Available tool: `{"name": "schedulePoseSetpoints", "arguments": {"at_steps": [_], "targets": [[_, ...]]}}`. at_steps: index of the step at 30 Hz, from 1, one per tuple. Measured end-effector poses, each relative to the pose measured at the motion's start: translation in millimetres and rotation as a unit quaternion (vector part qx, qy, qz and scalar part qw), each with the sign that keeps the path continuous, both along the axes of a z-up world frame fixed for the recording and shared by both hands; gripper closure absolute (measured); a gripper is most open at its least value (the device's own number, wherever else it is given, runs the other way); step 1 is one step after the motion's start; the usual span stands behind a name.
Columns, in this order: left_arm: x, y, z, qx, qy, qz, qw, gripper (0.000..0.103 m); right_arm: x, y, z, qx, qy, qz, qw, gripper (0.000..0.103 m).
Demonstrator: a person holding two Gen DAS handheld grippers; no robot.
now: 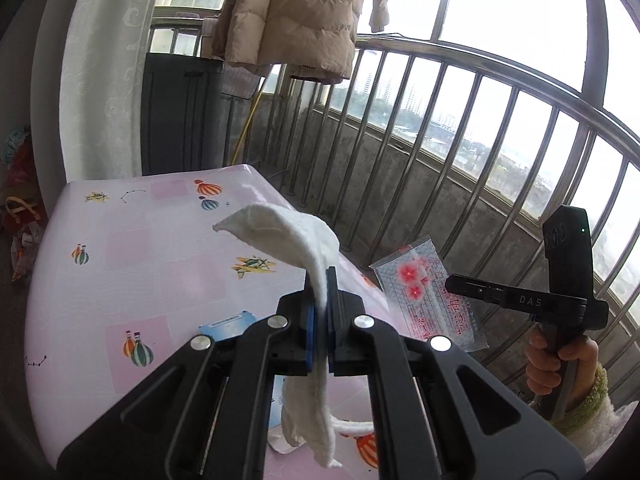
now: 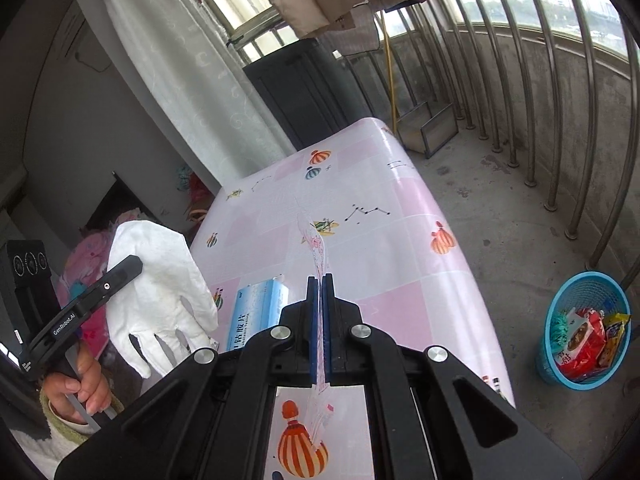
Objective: Collect trash
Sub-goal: 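Carry the tissue in the left tool and flower packet in the right tool to the basket, then open both tools above the basket to drop the tissue and flower packet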
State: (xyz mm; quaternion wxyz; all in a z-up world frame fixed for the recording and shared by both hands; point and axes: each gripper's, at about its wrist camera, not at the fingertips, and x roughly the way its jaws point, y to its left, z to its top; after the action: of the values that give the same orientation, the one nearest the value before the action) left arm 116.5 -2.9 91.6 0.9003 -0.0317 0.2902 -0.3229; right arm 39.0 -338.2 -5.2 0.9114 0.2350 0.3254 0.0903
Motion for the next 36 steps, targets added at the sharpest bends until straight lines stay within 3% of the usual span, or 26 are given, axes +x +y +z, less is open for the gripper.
{"name": "schedulePoseSetpoints", "arguments": {"at_steps": [8,15,20,25,32,33,35,36], "targets": [[19,-110,2,-0.01,0.02,-0.103,0.9944,0.1,-45,-95,-11,0.0,0.002,-0.122,0.993,0.101],[31,-237,-23,0.021,0.054,-0.191,0.9798,0.1,-73,-172,-50,0.012,0.033,-0.219,0.975,0.101],[37,-336,-71,0.076,0.098,-0.246,0.9613,0.1,-82,-218,-94,0.04,0.063,-0.268,0.961,0.101],[47,-422,-133,0.141,0.146,-0.272,0.9407,0.1,-75,-257,-151,0.081,0.093,-0.293,0.948,0.101],[52,-508,-205,0.217,0.162,-0.299,0.9151,0.097,-59,-308,-231,0.157,0.11,-0.324,0.927,0.101],[53,-516,-213,0.222,0.164,-0.303,0.912,0.09,-58,-317,-245,0.171,0.11,-0.328,0.923,0.101],[55,-531,-233,0.237,0.168,-0.3,0.9085,0.048,-57,-332,-278,0.195,0.121,-0.344,0.91,0.099],[55,-538,-243,0.245,0.168,-0.294,0.9086,0.042,-56,-340,-297,0.198,0.134,-0.352,0.905,0.097]]}}
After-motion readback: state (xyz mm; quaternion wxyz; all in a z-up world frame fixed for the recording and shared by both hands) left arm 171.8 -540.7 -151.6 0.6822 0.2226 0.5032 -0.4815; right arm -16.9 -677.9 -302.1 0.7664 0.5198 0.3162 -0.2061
